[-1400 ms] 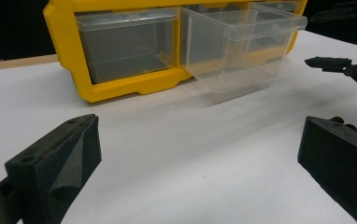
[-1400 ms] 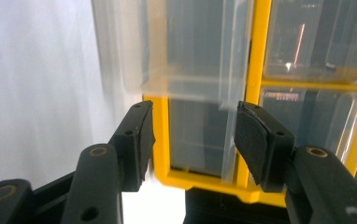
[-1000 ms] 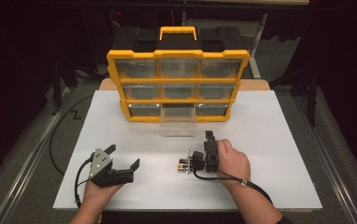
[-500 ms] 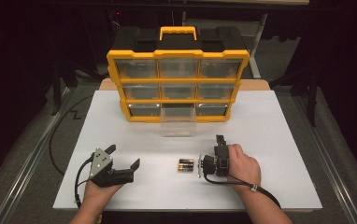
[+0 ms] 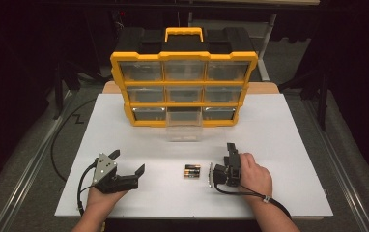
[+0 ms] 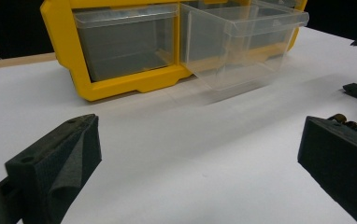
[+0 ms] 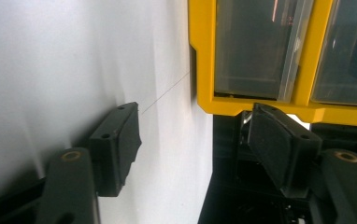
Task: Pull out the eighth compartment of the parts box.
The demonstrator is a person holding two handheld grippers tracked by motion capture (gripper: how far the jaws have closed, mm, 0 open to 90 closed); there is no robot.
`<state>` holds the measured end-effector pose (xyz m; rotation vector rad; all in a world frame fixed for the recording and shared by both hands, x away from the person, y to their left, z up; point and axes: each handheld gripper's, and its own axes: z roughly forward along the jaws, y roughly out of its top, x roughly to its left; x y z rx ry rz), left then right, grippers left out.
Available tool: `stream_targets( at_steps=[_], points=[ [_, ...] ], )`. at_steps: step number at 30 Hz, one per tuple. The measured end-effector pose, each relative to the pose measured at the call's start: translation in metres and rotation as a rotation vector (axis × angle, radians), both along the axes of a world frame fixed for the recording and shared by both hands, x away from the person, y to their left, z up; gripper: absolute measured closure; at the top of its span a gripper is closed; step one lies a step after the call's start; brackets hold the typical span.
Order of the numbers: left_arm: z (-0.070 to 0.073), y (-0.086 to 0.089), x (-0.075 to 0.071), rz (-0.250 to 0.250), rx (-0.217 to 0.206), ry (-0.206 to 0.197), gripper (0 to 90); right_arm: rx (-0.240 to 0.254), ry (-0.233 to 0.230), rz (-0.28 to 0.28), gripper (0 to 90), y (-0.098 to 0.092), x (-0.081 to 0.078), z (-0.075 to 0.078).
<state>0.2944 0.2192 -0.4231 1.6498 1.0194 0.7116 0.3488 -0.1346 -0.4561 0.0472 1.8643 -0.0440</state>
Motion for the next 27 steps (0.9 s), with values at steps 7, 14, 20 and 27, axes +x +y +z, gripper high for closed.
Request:
stream_targets(
  at_steps=[7,14,20,27],
  points=[
    [0.0,0.0,0.0,-0.002,-0.001,-0.002,0.4,0.025,-0.003,0.021,26.8,-0.002,0.0,0.008],
    [0.0,-0.001,0.0,-0.001,0.0,-0.004,0.4,0.062,-0.013,0.036,18.0,-0.003,-0.001,0.012],
    [0.0,0.0,0.0,-0.002,0.004,0.002,0.4,0.074,-0.004,0.034,8.1,-0.003,0.0,0.013],
    [0.0,0.0,0.0,0.001,0.003,0.001,0.4,0.091,-0.006,0.028,0.9,-0.005,0.001,0.012]
  ],
)
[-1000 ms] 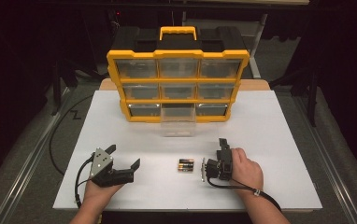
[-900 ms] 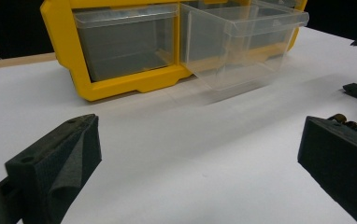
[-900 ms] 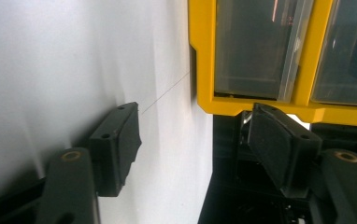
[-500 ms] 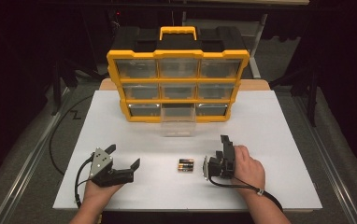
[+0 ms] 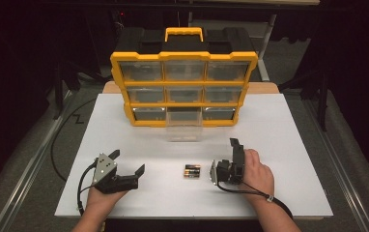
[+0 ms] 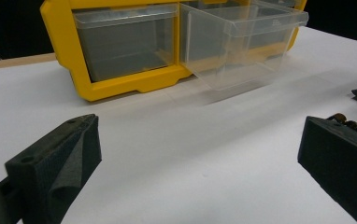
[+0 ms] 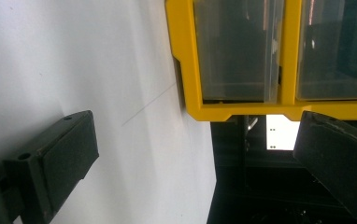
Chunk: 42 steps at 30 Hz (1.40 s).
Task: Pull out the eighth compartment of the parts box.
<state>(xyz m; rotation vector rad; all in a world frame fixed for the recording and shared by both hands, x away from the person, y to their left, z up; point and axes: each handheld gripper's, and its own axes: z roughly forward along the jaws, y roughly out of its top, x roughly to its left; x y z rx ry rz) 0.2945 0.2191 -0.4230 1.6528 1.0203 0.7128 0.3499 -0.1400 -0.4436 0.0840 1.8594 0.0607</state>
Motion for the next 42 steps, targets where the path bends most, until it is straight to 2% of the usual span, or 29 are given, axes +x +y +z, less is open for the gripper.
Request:
stream_targets(
  at_steps=[9,14,15,18,25,28,31,35,42],
  points=[
    [0.0,0.0,0.0,0.003,0.001,-0.001,0.4,0.066,-0.002,-0.017,0.8,-0.007,0.003,0.003],
    [0.0,0.0,0.0,0.004,0.001,0.0,0.4,0.18,0.003,-0.054,0.8,-0.013,0.005,0.006],
    [0.0,0.0,0.0,0.004,0.001,0.0,0.4,0.231,0.017,-0.069,0.8,-0.015,0.005,0.006],
    [0.0,0.0,0.0,0.005,0.001,0.002,0.4,0.307,0.035,-0.087,0.8,-0.019,0.007,0.007],
    [0.0,0.0,0.001,0.008,0.001,0.002,0.4,0.419,0.086,-0.101,0.8,-0.026,0.009,0.009],
    [0.0,0.0,0.001,0.009,0.002,0.001,0.4,0.494,0.11,-0.115,0.8,-0.027,0.01,0.007],
    [0.0,0.001,0.001,0.013,0.003,0.0,0.4,0.512,0.123,-0.116,0.8,-0.028,0.01,0.007],
    [0.0,0.001,0.001,0.012,0.002,0.0,0.4,0.574,0.148,-0.118,0.8,-0.029,0.01,0.007],
    [-0.003,0.002,0.004,0.02,0.013,0.016,0.4,0.781,0.234,-0.158,0.8,-0.035,0.01,0.009]
  ],
)
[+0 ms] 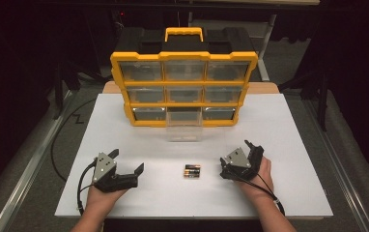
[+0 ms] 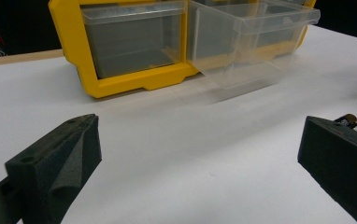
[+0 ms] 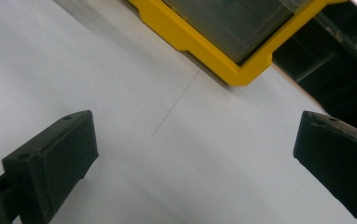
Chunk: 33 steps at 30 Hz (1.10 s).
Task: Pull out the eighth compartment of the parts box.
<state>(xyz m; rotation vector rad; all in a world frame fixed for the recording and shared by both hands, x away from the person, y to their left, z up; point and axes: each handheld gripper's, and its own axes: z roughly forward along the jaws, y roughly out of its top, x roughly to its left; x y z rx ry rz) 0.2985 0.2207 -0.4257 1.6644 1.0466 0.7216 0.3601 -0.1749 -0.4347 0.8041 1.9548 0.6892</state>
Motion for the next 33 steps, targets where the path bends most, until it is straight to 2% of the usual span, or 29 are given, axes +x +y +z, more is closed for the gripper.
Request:
stream_targets(
  at_steps=[3,10,16,19,28,30,33],
  points=[
    [-0.001,0.0,0.0,0.003,0.013,0.007,0.4,0.092,0.024,-0.01,0.8,-0.004,0.001,0.001],
    [0.0,0.0,-0.001,0.015,0.012,0.0,0.4,0.311,0.075,-0.034,0.9,-0.013,0.005,0.004],
    [-0.001,-0.002,0.001,0.016,0.012,-0.003,0.4,0.452,0.089,-0.039,0.8,-0.019,0.0,0.007],
    [-0.001,-0.002,0.003,0.02,0.014,0.0,0.4,0.473,0.083,-0.037,0.8,-0.021,-0.001,0.008],
    [-0.001,-0.003,0.004,0.024,0.007,-0.002,0.4,0.45,0.087,-0.062,0.8,-0.028,0.0,0.006],
    [-0.001,-0.003,0.004,0.027,0.0,-0.002,0.4,0.459,0.097,-0.072,0.8,-0.029,0.0,0.006],
    [-0.001,-0.004,0.005,0.028,-0.001,-0.007,0.4,0.439,0.103,-0.069,0.8,-0.03,0.001,0.005]
  ],
)
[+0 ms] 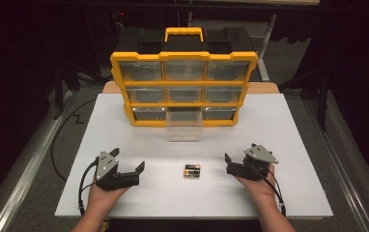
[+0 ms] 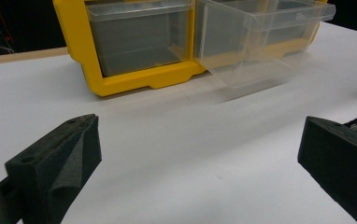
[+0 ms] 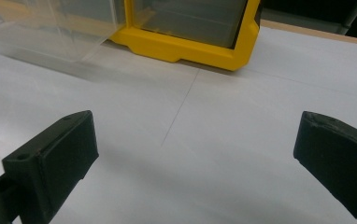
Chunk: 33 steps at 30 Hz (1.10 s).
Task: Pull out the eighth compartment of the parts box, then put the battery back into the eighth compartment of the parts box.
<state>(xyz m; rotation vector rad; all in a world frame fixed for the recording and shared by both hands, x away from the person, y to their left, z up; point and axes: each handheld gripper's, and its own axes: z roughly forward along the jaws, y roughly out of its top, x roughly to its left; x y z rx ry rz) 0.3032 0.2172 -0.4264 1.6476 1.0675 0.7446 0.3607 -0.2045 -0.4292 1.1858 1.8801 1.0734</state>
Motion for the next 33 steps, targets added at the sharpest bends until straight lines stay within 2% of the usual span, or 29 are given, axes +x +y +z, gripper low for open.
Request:
stream_targets(
  at_steps=[4,12,16,22,28,30,33],
  points=[
    [0.0003,-0.0005,0.0005,-0.001,-0.007,0.0,0.4,-0.021,-0.009,0.003,0.8,0.0001,-0.0009,0.0017],
    [0.0007,-0.003,0.0019,-0.016,-0.024,0.006,0.4,-0.065,0.005,0.0,0.8,0.0008,-0.0006,0.0067],
    [0.0029,-0.0026,-0.0001,-0.017,-0.032,-0.004,0.4,-0.084,0.004,-0.009,0.8,0.0014,-0.0001,0.0085],
    [0.0032,0.0002,-0.0015,-0.008,-0.025,0.0,0.4,-0.079,0.062,-0.021,0.8,0.0023,0.0035,0.0063],
    [0.0042,0.0042,-0.0039,-0.008,-0.035,0.002,0.4,-0.098,0.106,-0.013,1.1,0.0027,0.0038,0.0057],
    [0.0039,0.0039,-0.0038,-0.011,-0.036,0.006,0.4,-0.098,0.144,-0.005,0.9,0.0029,0.0044,0.0045],
    [0.0037,0.0022,-0.0039,-0.021,-0.034,0.009,0.4,-0.096,0.174,-0.007,0.9,0.0022,0.0039,0.0037]
  ],
)
